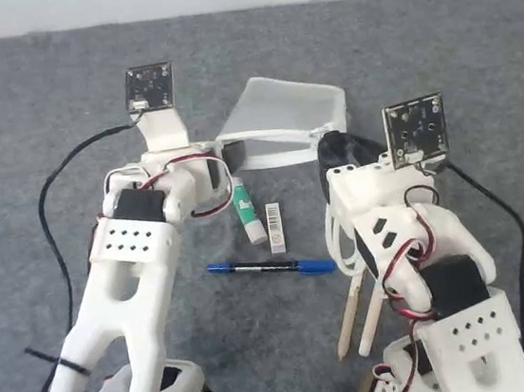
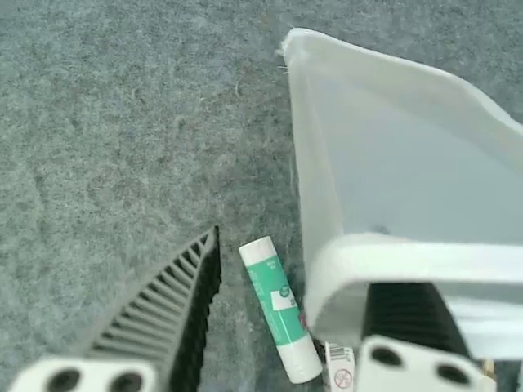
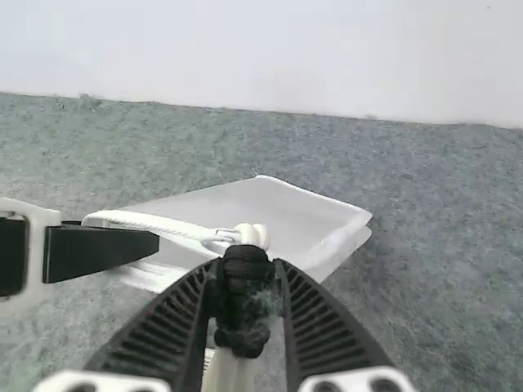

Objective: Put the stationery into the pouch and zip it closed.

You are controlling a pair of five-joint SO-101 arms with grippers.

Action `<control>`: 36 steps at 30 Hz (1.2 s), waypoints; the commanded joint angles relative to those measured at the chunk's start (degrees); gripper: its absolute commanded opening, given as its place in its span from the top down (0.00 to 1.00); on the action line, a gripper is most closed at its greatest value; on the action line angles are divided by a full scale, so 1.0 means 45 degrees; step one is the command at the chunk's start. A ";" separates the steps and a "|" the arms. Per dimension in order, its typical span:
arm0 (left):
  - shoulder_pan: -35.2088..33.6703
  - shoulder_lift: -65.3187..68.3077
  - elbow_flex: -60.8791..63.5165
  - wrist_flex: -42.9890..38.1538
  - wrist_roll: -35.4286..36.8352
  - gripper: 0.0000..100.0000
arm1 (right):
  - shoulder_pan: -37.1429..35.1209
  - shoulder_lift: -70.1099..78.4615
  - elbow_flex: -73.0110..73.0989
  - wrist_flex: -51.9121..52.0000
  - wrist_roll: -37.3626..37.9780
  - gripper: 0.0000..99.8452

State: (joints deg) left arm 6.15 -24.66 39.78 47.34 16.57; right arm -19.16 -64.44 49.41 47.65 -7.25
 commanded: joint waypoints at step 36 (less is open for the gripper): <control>-0.1368 -0.0703 -0.1807 0.1973 -0.0117 0.99 | -0.0381 0.3175 -0.3810 0.4190 0.0098 0.86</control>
State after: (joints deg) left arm 1.32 -24.66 35.38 55.08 15.16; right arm -20.92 -54.59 37.71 64.09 -7.25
